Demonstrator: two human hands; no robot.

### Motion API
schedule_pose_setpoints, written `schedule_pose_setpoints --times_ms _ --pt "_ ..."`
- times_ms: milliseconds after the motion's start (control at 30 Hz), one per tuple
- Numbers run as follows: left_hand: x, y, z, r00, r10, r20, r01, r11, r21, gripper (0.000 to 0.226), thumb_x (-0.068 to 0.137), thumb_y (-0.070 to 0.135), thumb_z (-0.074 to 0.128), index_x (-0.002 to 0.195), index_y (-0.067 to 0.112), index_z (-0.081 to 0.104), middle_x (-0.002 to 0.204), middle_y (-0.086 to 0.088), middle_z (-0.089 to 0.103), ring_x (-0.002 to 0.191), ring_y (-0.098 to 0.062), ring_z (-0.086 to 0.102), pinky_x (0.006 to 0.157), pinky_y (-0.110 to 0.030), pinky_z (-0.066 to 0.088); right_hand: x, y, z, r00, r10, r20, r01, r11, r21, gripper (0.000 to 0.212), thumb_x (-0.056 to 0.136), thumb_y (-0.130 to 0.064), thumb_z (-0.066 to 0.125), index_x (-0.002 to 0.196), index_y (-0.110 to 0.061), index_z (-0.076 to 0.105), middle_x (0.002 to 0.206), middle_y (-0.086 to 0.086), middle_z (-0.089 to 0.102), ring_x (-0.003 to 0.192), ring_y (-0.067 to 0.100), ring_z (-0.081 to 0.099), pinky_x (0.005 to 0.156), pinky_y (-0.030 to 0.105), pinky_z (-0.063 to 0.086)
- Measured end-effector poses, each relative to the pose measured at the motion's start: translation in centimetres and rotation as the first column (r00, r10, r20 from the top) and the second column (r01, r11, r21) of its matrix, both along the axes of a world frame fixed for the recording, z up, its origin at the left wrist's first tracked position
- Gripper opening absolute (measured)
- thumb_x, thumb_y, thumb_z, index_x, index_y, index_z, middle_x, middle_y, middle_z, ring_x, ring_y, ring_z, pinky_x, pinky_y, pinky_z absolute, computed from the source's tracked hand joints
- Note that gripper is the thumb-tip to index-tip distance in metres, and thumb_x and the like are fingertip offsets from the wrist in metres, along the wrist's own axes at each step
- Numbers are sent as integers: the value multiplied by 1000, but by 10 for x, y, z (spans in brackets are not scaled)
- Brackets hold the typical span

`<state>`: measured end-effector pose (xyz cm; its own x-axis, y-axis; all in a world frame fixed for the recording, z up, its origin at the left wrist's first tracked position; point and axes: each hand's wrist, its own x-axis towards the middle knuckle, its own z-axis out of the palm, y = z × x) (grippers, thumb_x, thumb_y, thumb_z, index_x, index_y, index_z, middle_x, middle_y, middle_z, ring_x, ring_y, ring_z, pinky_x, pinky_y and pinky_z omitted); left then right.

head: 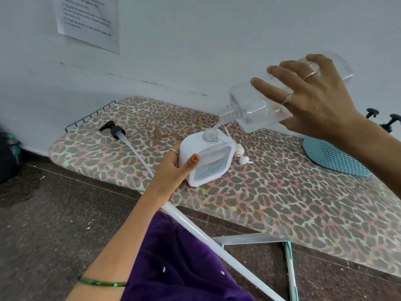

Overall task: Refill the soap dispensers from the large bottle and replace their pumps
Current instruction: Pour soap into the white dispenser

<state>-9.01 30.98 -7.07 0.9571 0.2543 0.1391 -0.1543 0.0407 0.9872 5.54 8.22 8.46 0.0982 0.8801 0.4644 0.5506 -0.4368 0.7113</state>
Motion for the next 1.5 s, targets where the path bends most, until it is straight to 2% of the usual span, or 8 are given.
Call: schedule_pose_setpoints --times_ms 100,400,500,567,733,1100,1267,1500 --pt "-1 -1 1 1000 4 6 -4 1000 -23 74 50 80 71 113 43 58 115 -12 67 107 -41 61 84 -72 46 -1 1 2 1000 -5 0 5 1000 -20 70 79 -20 63 143 -18 35 131 24 51 114 43 55 93 61 36" --pt "-2 -2 3 1000 3 10 -3 1000 11 76 52 81 70 115 41 58 114 -14 66 106 -46 59 83 -72 46 -5 6 7 999 -33 7 33 996 -82 69 80 -24 61 144 -18 36 132 25 50 116 43 54 94 62 34" --pt "-1 -1 4 1000 14 -13 -14 999 39 83 49 83 69 116 35 57 106 -14 68 84 -38 67 63 -51 58 -6 8 9 999 -47 3 47 993 -104 73 78 -22 65 144 -18 36 132 25 51 116 44 54 94 62 35" --pt "-2 -1 4 1000 10 -5 -10 999 46 85 47 84 68 116 35 57 102 -11 69 77 -25 69 52 -35 56 -7 9 10 999 -46 16 47 992 -120 63 83 -22 50 145 -18 35 132 25 50 116 44 54 95 62 35" --pt "-1 -3 5 1000 -3 11 4 1000 -7 59 51 81 70 104 54 62 113 -11 67 108 -48 57 83 -75 42 -10 12 15 993 -116 26 119 979 -164 62 84 -29 29 145 -20 32 134 24 49 118 43 53 95 62 34" --pt "-3 -4 7 999 29 15 -30 999 39 78 51 83 68 114 37 59 110 -10 68 103 -46 60 84 -70 43 -10 16 22 992 -106 68 117 977 -177 60 86 -26 26 146 -21 32 135 22 48 120 42 51 97 62 32" --pt "-2 -4 7 999 33 7 -33 998 60 90 52 83 66 121 27 57 110 -11 68 103 -44 60 81 -70 46 -10 18 23 994 -93 66 104 976 -191 68 82 -18 59 146 -21 34 136 22 48 120 42 51 97 62 32" --pt "-3 -5 7 999 32 -3 -31 999 18 80 50 83 69 113 34 58 114 -24 62 99 -50 59 82 -73 42 -10 19 24 987 -111 113 133 968 -213 61 87 -27 22 146 -22 32 136 22 48 121 42 51 98 62 30"
